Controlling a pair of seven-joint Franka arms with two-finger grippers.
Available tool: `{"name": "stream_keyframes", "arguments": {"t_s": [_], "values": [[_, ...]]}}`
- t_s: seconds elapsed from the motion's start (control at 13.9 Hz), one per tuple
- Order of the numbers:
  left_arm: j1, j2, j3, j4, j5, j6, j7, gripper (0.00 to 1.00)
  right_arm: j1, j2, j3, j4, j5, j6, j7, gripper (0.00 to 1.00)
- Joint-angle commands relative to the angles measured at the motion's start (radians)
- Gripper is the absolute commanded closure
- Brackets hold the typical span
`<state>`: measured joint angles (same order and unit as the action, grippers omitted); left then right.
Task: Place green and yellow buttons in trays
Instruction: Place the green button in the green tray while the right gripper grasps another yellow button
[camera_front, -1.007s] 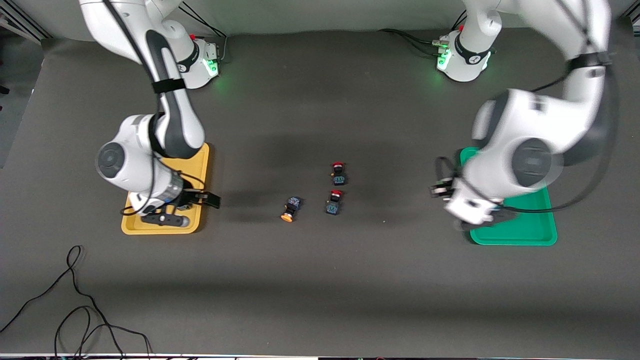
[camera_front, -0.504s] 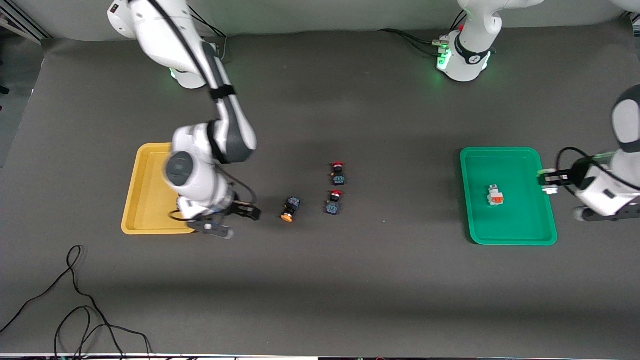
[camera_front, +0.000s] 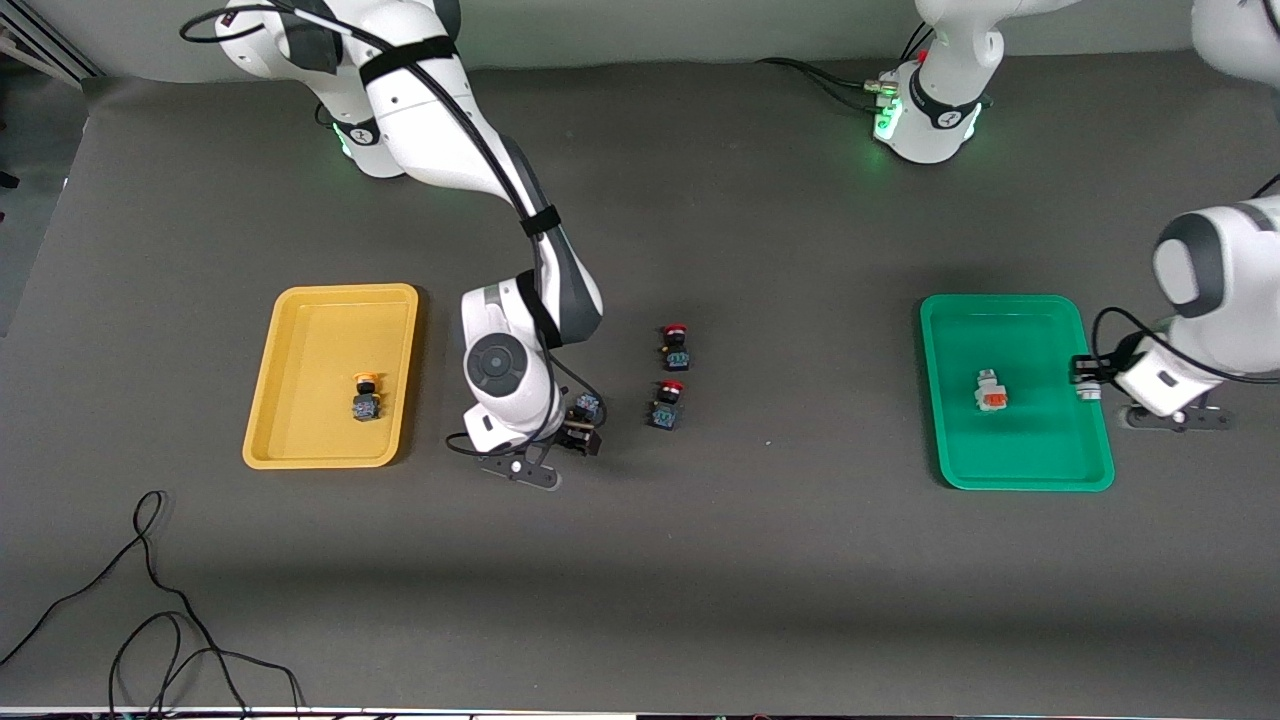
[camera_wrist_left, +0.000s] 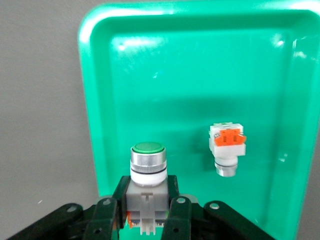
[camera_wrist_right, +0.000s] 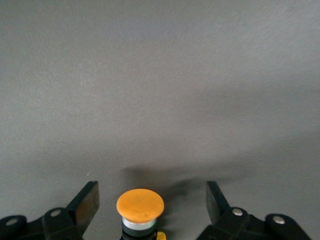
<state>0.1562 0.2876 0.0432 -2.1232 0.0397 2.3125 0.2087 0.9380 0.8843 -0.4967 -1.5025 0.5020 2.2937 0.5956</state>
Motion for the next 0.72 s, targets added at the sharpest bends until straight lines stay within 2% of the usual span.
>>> {"name": "stream_keyframes", "arguments": {"t_s": [0.0,0.14,0.22,0.29,0.36,0.43,0.5,0.58,0.65], "values": [[0.008,0.04,-0.011,-0.09,0.023,0.154,0.017,0.84,-0.001,0.018,0.018,0.038,0.02,-0.003,0.046,0.05],[0.02,0.061,-0.013,-0.089,0.025,0.163,0.024,0.84,0.004,0.015,0.033,0.027,0.02,-0.003,0.046,0.05],[0.022,0.071,-0.013,-0.086,0.025,0.165,0.037,0.8,0.015,0.015,0.035,0.019,0.02,-0.005,0.047,0.05],[0.022,0.08,-0.013,-0.08,0.025,0.165,0.047,0.62,0.021,0.015,0.035,0.005,0.021,0.0,0.047,0.05],[0.023,0.079,-0.013,-0.077,0.025,0.163,0.05,0.15,0.021,0.015,0.035,-0.001,0.021,0.012,0.047,0.13],[0.022,0.074,-0.013,-0.061,0.025,0.145,0.052,0.0,0.022,0.013,0.035,-0.011,0.021,0.019,0.047,0.31],[0.022,0.064,-0.013,-0.052,0.025,0.122,0.051,0.0,0.022,0.012,0.036,-0.012,0.021,0.021,0.046,0.58],[0.023,0.052,-0.013,-0.028,0.025,0.087,0.052,0.0,0.022,0.012,0.036,-0.013,0.023,0.024,0.04,0.94],[0.023,0.038,-0.013,0.004,0.025,0.032,0.052,0.0,0.021,0.01,0.036,-0.012,0.023,0.026,0.035,1.0]]}}
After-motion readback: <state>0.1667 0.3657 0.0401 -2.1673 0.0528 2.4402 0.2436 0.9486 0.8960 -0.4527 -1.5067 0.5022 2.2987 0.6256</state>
